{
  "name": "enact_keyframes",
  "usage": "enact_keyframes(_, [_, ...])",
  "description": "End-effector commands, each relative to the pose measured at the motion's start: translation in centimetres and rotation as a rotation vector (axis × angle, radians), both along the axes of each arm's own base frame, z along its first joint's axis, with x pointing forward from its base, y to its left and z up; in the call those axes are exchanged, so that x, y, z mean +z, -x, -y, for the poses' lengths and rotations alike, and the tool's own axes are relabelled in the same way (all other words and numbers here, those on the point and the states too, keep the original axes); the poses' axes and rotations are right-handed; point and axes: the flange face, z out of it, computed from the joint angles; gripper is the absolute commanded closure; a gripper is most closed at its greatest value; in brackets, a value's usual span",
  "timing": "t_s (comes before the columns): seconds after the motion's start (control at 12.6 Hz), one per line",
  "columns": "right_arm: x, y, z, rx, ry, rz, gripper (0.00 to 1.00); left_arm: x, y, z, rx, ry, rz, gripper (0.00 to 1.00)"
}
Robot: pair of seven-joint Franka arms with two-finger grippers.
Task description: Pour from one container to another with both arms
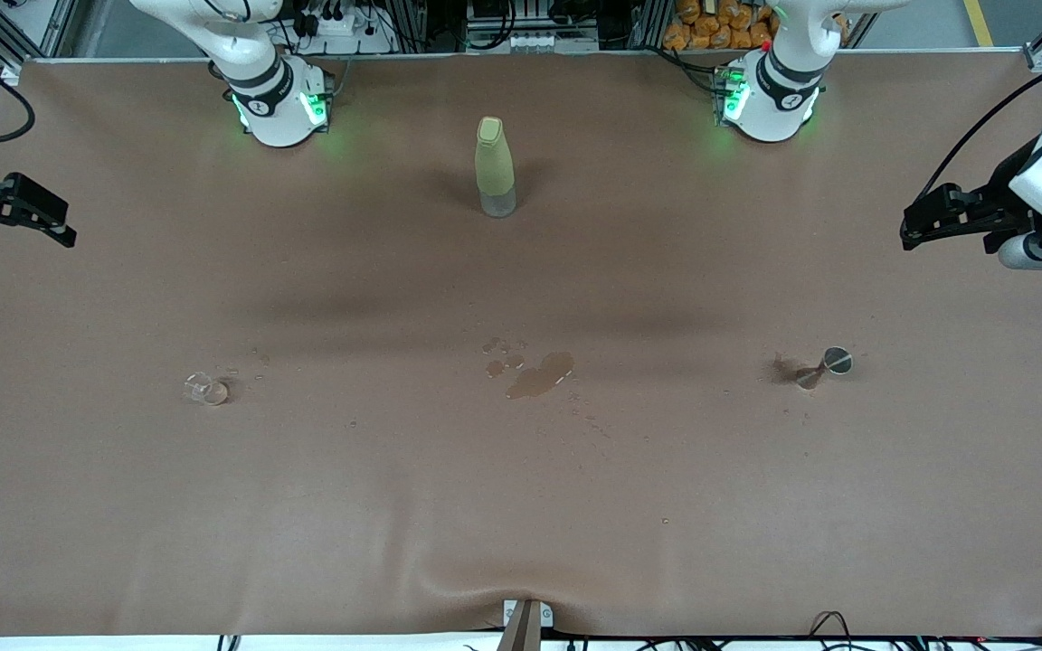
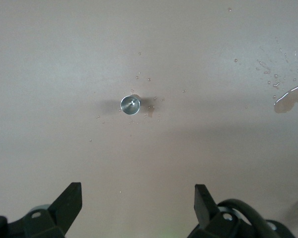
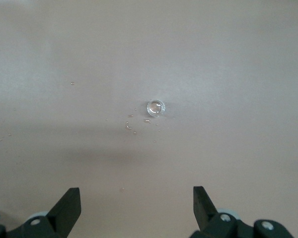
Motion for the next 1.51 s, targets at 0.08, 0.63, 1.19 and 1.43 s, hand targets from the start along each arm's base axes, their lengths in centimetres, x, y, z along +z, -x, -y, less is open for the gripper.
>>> enact_keyframes(0.08, [0.6,0.3,0.7,-0.031,0.014,0.003,0.0,0.6,0.7,-0.2,-0.014,-0.011,0.011,0.0])
enact_keyframes(0.63, [0.6,0.6,1.1,-0.038,0.011,-0.009,0.0,1.3,0.4,0.0,-0.02,-0.012,0.028,0.0])
enact_keyframes(1.19, [0.6,0.6,1.1,-0.029,0.012,-0.009,0.0,0.4,-1.2,-1.1,-0.046,-0.007,0.018,0.0])
enact_keyframes(1.43, [0.4,0.8,1.3,-0.029,0.011,-0.025,0.0,-0.6,-1.9,-1.9,-0.028,-0.005,0.002,0.0])
